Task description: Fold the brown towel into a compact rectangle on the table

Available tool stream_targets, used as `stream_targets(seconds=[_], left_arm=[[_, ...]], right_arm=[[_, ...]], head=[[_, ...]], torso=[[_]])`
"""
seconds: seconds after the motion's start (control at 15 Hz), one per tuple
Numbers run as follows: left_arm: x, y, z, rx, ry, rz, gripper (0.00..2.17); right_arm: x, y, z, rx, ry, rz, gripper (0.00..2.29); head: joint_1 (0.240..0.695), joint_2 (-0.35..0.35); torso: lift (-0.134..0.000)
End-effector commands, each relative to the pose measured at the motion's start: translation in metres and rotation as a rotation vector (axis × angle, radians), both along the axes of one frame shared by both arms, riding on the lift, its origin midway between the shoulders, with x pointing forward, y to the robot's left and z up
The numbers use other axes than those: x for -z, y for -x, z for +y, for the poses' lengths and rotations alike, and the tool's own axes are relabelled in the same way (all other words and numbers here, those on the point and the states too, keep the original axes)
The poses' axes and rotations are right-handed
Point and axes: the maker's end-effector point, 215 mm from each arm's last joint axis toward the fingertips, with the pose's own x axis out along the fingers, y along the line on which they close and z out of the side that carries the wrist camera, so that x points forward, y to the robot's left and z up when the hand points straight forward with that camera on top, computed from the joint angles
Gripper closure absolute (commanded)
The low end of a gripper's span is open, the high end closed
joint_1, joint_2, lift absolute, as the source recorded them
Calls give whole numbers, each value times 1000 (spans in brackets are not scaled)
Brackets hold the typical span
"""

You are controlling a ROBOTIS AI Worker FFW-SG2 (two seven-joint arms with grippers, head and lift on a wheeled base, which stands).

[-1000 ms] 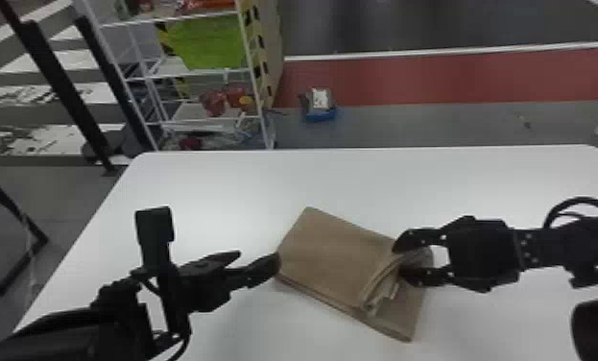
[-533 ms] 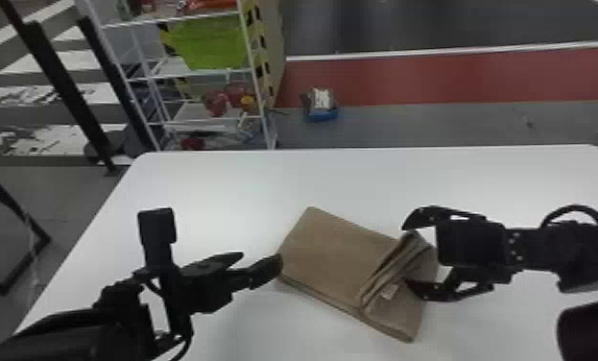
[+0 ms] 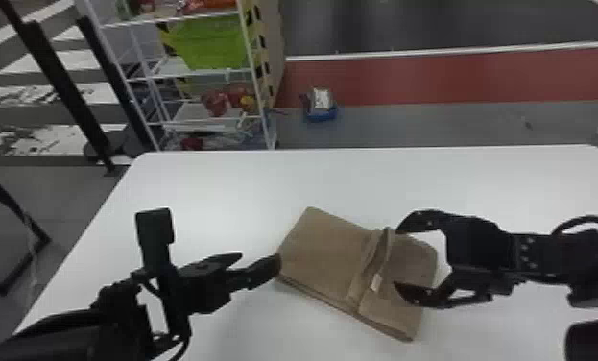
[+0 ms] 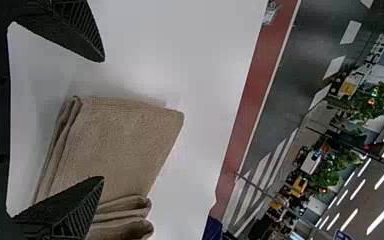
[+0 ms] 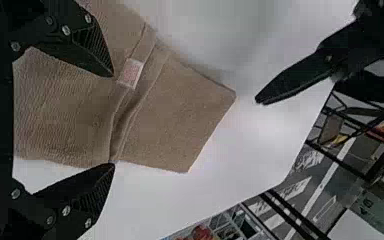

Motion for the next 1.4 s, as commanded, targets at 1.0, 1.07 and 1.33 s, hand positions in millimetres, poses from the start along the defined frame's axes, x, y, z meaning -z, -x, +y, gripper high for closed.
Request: stream_targets(seconds=[1.0, 1.07, 1.33], left_arm=[[-5, -4, -4, 4, 5, -11, 33], [-4, -4, -4, 4, 6, -9, 33], [-2, -4, -3, 3, 7, -3, 33]], right_arm=[[24, 83, -3, -78, 65, 96, 2105], [27, 86, -5, -77, 72, 103, 2105], [37, 86, -18, -65, 125, 104, 2105]], head=[[695, 212], [695, 209], [695, 194]], torso=[[-134], [-134], [-134]])
